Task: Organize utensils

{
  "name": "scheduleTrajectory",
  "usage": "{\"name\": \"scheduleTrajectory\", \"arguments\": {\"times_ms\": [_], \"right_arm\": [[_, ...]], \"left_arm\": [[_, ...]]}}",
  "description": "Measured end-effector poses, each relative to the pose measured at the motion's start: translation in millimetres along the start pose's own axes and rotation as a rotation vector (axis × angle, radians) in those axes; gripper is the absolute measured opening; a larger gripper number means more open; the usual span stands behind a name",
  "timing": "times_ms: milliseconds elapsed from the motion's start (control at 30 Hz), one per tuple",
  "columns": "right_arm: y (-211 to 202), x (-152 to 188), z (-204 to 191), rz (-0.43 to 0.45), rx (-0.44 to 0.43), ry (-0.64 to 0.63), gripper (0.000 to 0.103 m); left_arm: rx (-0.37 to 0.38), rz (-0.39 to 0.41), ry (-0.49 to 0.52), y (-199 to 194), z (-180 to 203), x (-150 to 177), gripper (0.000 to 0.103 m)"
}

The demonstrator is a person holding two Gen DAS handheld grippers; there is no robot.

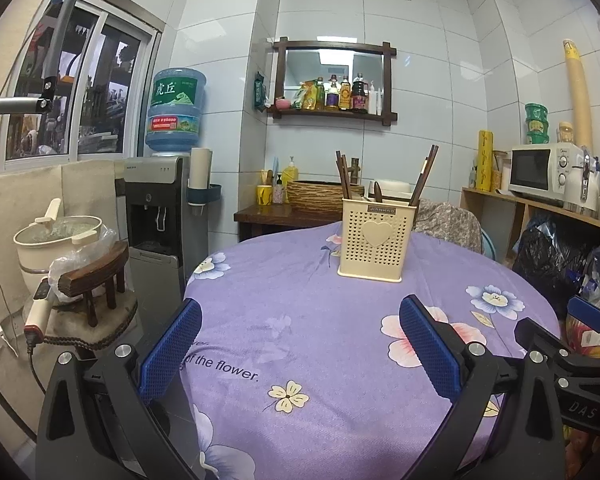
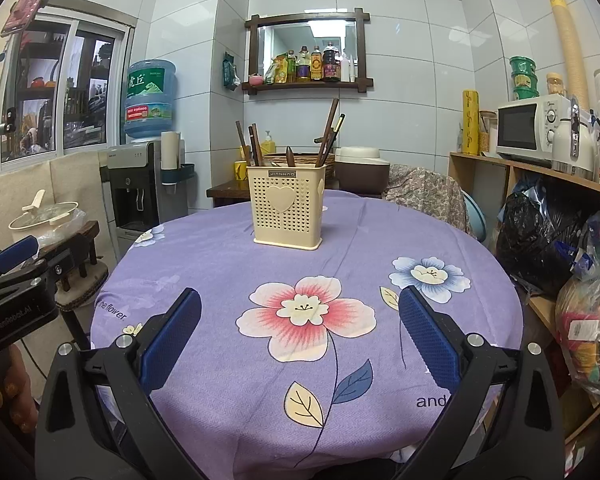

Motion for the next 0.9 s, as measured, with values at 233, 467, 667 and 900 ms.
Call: {"name": "scheduleTrajectory", "arguments": {"times_ms": [233,467,667,900], "right_arm": [[-0.9,0.7,0.4,-0.001,-0.001,0.001,0.097],[0.1,-0.1,0.4,-0.002,-0.001,0.001,0.097],[0.1,0.0,0.4,-0.002,-0.001,0.001,0.097],[-0.7,-0.4,-0.3,-0.004,-0.003,0.001,0.097]], "left_arm": [[-0.005,-0.005,-0.006,0.6,0.9,-0.4,0.098],[-0.009,-0.002,-0.008,-0.7,0.9,-1.1,0.098],[-0.008,-0.006,-0.004,0.0,1.6,-2.3,0.098],[-0.011,-0.004,-0.004,0.3,1.8,-3.1,0.098]]}}
Point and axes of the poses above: each gripper's, at about its wrist camera, not at the fingertips, and y roughly the way its jaws point, z to its right, x to its underside, the point moved 7 cm from there along y, roughly the way its jaws point, and after that the axes turned 7 degrees about x, right-handed, at the moved point
